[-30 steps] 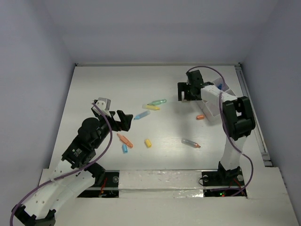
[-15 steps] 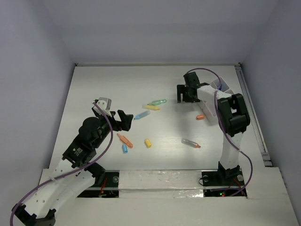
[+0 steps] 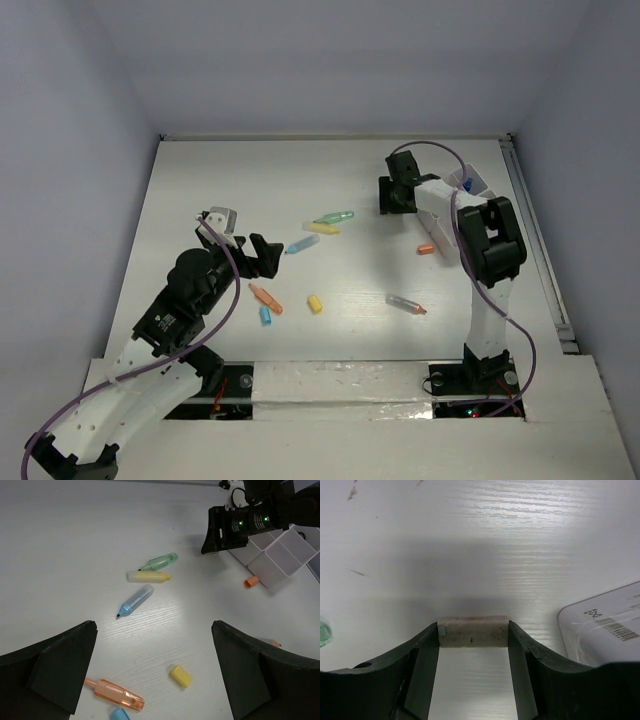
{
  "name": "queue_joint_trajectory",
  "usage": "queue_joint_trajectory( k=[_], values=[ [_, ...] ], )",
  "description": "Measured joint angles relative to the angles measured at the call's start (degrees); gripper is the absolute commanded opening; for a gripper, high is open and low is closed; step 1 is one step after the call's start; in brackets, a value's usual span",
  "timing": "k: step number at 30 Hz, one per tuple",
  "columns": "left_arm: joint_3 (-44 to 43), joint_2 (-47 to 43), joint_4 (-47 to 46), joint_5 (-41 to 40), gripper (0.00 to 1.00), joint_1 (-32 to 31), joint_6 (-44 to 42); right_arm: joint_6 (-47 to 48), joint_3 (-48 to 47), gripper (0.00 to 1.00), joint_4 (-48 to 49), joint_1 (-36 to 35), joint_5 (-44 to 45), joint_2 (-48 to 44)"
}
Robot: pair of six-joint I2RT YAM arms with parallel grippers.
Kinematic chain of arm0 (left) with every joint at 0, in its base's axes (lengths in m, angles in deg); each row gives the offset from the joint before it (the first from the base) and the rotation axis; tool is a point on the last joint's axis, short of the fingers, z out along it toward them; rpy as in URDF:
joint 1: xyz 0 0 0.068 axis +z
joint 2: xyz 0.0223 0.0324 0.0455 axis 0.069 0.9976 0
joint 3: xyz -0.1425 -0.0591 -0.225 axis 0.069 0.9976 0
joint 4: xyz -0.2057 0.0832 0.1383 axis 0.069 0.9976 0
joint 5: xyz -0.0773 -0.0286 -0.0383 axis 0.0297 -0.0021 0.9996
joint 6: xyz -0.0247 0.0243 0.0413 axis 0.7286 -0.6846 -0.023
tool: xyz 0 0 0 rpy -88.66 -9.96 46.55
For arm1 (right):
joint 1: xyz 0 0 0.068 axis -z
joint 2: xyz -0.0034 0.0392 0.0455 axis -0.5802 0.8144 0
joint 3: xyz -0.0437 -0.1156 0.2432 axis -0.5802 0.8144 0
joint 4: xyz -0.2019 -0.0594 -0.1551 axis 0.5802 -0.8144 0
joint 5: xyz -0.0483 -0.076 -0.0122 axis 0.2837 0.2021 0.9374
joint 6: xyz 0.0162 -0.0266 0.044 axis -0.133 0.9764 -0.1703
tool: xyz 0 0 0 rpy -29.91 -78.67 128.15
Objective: Sort the stationery into containers
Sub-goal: Pick up the stationery from the center of the board, then place the stationery in the storage box.
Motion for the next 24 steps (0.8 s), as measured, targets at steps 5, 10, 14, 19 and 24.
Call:
queue_joint_trajectory(
  k=[5,10,14,19,24],
  values=[
    [0.0,0.0,0.0,0.0,0.99,0.0,0.0,0.2,3.5,0.44,0.9,-0.6,1.0,-4.7],
    [0.0,0.0,0.0,0.0,0.99,0.0,0.0,0.8,5.0,0.44,1.2,-0.8,4.3,-14.0],
    [0.0,0.0,0.0,0.0,0.99,0.0,0.0,1.2,5.1,0.45,2.1,-0.2,8.3,-19.6],
    [0.0,-0.2,0.0,0.0,0.99,0.0,0.0,1.9,6.4,0.46,1.6,1.4,12.7,-20.2],
    [0.0,-0.2,0.0,0.0,0.99,0.0,0.0,2.8,7.8,0.48,-0.7,3.0,16.5,-19.3]
  ],
)
